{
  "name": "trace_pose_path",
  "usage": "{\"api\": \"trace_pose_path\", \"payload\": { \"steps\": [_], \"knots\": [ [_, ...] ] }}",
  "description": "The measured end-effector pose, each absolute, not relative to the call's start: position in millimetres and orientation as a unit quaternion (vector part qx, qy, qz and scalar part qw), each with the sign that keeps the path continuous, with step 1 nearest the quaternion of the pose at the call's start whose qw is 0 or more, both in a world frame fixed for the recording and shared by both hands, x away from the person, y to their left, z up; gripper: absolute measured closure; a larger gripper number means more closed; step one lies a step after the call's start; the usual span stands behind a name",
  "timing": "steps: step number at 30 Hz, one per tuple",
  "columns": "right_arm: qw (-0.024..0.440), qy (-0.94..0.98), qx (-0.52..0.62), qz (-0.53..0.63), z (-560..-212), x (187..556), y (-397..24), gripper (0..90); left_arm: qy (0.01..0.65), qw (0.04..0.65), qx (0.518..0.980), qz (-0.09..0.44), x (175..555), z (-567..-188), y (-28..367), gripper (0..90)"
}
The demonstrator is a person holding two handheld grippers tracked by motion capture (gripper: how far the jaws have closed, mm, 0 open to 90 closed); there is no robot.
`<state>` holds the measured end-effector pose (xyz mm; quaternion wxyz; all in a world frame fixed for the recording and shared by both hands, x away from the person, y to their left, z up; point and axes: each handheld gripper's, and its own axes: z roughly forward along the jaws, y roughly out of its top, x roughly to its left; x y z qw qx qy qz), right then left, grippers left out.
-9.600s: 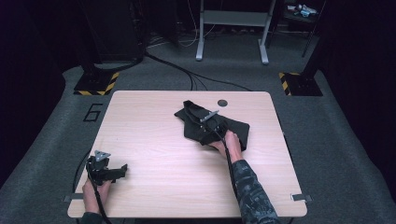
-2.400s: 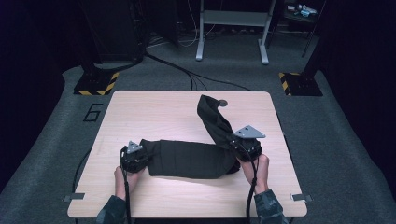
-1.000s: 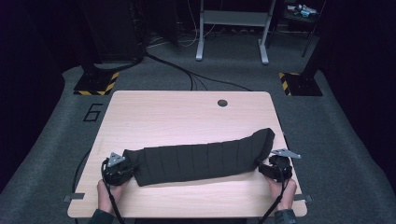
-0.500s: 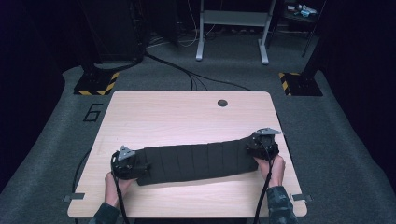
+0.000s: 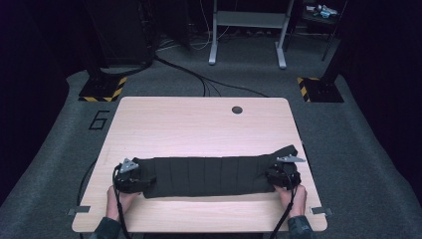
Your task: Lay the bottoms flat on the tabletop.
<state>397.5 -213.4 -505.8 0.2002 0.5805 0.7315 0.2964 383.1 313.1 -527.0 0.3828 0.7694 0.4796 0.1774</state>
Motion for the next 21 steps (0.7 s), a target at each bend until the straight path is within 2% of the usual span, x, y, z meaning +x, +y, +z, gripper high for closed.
{"api": "trace_pose_path", "payload": {
  "steps": [7,8,10,12,21],
  "knots": [
    [0.205,0.731,0.567,0.320,-510,385,-207,46.2,0.484,0.383,0.766,0.183,376,-527,325,25.3],
    [0.202,0.734,0.562,0.322,-510,385,-207,43.7,0.486,0.385,0.763,0.182,376,-527,327,25.3],
    [0.206,0.737,0.555,0.326,-507,386,-208,30.3,0.490,0.388,0.760,0.178,374,-525,331,24.6],
    [0.207,0.733,0.553,0.338,-503,383,-211,24.0,0.494,0.397,0.753,0.177,371,-521,334,21.6],
    [0.221,0.741,0.524,0.358,-485,342,-219,19.6,0.485,0.425,0.746,0.165,330,-511,334,19.1]
  ]
}}
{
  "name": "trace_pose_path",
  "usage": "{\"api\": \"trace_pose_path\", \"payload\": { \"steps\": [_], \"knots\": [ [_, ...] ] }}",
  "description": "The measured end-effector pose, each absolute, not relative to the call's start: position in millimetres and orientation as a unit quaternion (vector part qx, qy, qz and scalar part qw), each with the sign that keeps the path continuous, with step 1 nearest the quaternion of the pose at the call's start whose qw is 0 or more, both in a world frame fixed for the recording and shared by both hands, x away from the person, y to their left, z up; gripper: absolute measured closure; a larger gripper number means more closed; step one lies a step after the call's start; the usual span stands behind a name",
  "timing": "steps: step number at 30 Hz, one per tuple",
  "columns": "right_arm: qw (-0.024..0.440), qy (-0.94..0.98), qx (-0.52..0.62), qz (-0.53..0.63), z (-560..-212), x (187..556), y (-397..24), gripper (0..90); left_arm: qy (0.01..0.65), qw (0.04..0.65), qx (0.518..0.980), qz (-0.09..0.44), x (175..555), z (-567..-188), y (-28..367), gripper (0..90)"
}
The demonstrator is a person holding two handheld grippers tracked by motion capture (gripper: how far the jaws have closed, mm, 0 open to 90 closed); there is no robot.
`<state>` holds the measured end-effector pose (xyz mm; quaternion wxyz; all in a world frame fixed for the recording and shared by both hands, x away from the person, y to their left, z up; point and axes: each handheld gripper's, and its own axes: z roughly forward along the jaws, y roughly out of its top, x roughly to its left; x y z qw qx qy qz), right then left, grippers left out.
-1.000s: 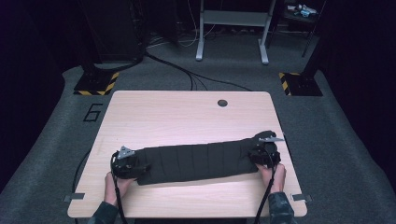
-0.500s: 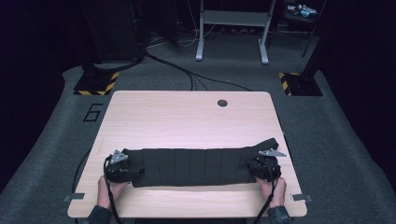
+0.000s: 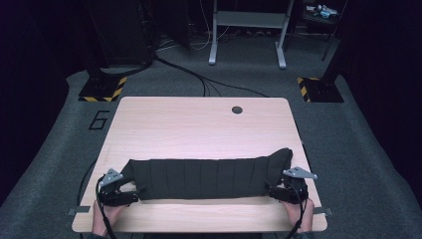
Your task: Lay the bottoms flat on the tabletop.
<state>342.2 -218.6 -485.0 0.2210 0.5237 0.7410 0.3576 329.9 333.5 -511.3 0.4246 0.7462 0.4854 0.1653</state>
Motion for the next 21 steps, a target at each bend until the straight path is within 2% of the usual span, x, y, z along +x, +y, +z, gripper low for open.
{"api": "trace_pose_path", "payload": {
  "steps": [9,12,15,21],
  "knots": [
    [0.217,0.746,0.514,0.363,-493,321,-214,18.4,0.484,0.418,0.753,0.157,313,-525,322,19.4],
    [0.217,0.748,0.512,0.362,-497,317,-212,18.9,0.477,0.410,0.762,0.156,312,-527,320,23.0],
    [0.216,0.753,0.506,0.361,-500,315,-208,23.0,0.473,0.408,0.765,0.154,311,-529,317,29.6],
    [0.217,0.761,0.496,0.357,-504,317,-202,40.8,0.467,0.413,0.765,0.164,307,-531,313,45.2]
  ]
}}
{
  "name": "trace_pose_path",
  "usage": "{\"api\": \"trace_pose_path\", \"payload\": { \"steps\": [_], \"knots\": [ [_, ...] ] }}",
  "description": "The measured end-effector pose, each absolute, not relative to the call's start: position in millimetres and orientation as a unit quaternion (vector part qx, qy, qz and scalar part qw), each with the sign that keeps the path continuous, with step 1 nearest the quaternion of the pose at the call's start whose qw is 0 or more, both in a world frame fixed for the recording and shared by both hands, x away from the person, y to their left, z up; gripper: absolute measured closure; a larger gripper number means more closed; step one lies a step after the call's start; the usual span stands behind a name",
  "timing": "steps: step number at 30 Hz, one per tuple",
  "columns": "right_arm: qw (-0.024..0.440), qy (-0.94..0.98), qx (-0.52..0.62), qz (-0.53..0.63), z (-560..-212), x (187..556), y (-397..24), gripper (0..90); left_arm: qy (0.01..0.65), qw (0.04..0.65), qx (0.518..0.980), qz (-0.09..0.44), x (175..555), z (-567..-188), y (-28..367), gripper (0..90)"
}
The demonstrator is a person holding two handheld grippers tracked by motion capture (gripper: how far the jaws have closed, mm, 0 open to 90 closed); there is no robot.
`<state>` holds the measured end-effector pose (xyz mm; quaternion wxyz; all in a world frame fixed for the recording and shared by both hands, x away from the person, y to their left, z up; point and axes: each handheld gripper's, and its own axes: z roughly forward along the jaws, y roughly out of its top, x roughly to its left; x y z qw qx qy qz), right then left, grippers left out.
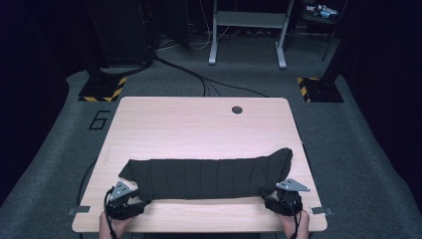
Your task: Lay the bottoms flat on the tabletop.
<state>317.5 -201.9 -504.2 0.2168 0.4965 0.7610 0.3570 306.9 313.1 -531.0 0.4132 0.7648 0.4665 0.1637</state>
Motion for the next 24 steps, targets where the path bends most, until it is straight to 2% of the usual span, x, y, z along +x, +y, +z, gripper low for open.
{"api": "trace_pose_path", "payload": {
  "steps": [3,10,16,24],
  "knots": [
    [0.218,0.762,0.496,0.355,-505,317,-197,48.8,0.460,0.413,0.768,0.169,305,-532,311,57.8],
    [0.218,0.769,0.485,0.355,-506,317,-195,66.1,0.464,0.421,0.761,0.171,304,-532,311,72.6],
    [0.225,0.769,0.481,0.357,-502,315,-196,70.7,0.464,0.424,0.759,0.170,304,-531,312,79.8],
    [0.227,0.762,0.478,0.373,-490,315,-200,70.9,0.462,0.436,0.753,0.170,304,-525,313,83.0]
  ]
}}
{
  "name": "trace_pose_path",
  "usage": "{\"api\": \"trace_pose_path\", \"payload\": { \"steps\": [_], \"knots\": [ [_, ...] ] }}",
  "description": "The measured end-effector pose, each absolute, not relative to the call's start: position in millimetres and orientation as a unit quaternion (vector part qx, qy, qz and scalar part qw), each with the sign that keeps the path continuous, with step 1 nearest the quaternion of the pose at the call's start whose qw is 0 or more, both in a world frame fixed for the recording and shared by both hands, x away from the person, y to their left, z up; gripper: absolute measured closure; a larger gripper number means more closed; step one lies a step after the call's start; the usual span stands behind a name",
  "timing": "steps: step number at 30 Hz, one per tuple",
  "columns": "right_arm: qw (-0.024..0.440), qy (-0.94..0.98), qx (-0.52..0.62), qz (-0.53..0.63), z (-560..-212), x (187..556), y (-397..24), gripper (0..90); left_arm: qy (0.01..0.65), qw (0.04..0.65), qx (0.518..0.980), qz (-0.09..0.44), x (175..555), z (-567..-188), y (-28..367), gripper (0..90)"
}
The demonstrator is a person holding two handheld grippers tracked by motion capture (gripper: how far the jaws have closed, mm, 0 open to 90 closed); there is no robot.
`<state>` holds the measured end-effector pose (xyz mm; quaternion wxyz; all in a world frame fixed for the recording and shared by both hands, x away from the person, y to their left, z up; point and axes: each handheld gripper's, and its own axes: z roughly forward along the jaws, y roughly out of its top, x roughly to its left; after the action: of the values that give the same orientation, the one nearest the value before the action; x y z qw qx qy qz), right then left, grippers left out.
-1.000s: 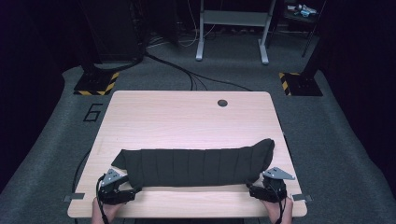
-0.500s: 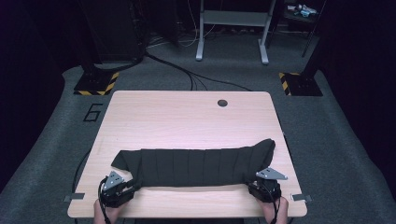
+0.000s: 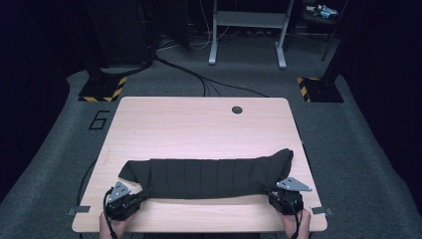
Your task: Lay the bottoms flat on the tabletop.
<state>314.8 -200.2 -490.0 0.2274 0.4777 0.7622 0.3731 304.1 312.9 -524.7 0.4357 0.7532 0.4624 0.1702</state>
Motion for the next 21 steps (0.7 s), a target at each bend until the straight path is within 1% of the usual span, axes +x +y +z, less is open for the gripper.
{"api": "trace_pose_path", "payload": {
  "steps": [2,21],
  "knots": [
    [0.226,0.761,0.478,0.376,-487,315,-201,71.0,0.462,0.438,0.753,0.164,304,-522,314,83.1],
    [0.232,0.754,0.470,0.397,-457,327,-202,72.1,0.441,0.445,0.758,0.182,317,-490,316,84.3]
  ]
}}
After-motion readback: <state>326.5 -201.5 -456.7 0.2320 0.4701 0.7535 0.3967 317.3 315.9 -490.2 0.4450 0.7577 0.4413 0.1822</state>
